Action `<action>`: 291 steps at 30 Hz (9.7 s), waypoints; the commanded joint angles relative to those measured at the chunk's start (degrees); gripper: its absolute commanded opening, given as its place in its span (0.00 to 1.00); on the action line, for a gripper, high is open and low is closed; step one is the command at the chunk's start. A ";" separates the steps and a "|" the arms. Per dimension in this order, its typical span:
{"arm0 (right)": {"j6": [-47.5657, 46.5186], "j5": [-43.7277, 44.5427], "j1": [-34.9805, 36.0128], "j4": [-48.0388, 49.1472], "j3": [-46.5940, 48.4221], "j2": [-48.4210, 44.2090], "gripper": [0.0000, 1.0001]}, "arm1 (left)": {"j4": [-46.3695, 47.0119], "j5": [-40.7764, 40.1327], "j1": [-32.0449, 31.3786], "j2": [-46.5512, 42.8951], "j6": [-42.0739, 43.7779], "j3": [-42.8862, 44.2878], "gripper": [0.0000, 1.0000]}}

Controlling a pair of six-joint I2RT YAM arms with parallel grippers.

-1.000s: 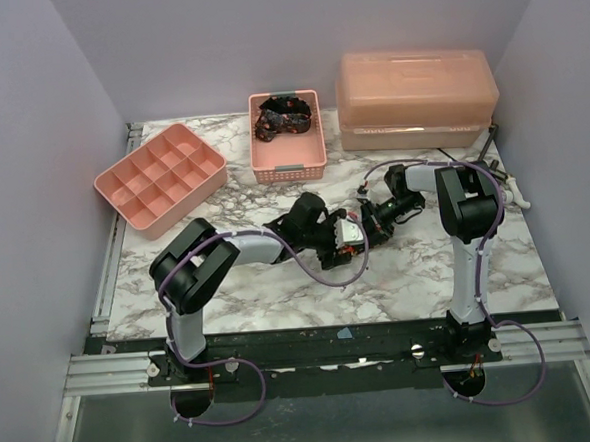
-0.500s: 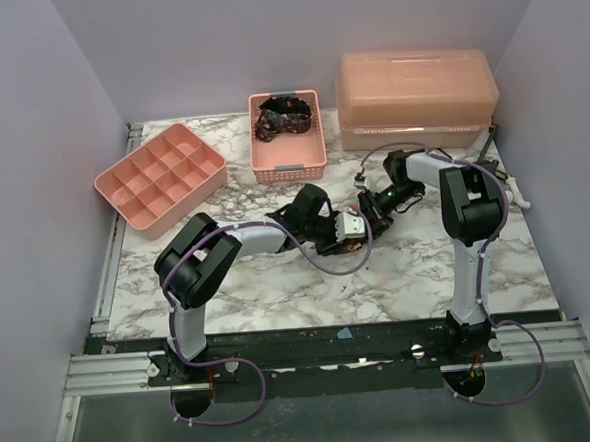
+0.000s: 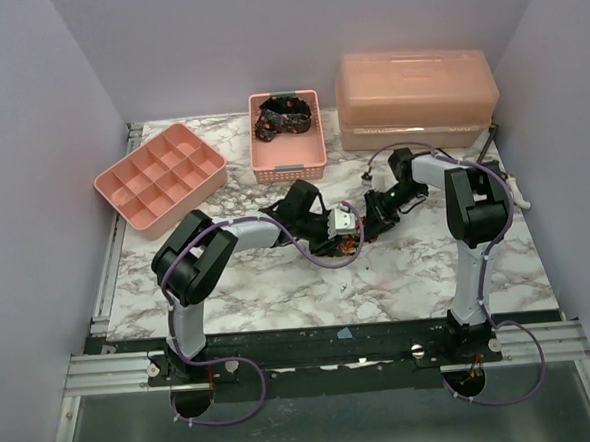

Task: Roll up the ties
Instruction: Roll the tie at the center of the board, then pick up the tie at the center of the board.

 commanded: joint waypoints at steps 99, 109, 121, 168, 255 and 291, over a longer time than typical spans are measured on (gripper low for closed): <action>5.10 -11.63 4.13 1.19 -2.74 -2.07 0.60 | -8.07 -14.09 -3.92 3.95 -4.35 0.02 0.26; 3.77 -1.12 3.61 1.49 -3.68 3.13 0.01 | -8.69 -12.02 -4.02 4.11 -5.19 1.36 0.45; 0.88 10.79 0.61 1.17 -4.24 4.89 0.01 | 4.83 -2.29 -2.32 1.04 -9.36 -0.40 0.73; -3.90 -8.14 -0.85 -10.12 -1.44 -4.41 0.51 | -12.52 -15.11 -6.30 8.50 -7.07 6.97 0.19; -13.25 -14.38 -4.93 -12.10 -0.82 -11.74 0.01 | 17.90 -16.74 -4.23 -20.79 -11.55 -12.52 0.98; -15.74 -20.09 2.08 -17.84 6.45 -17.46 0.01 | -7.11 -11.26 -4.37 -18.45 -8.62 4.67 0.80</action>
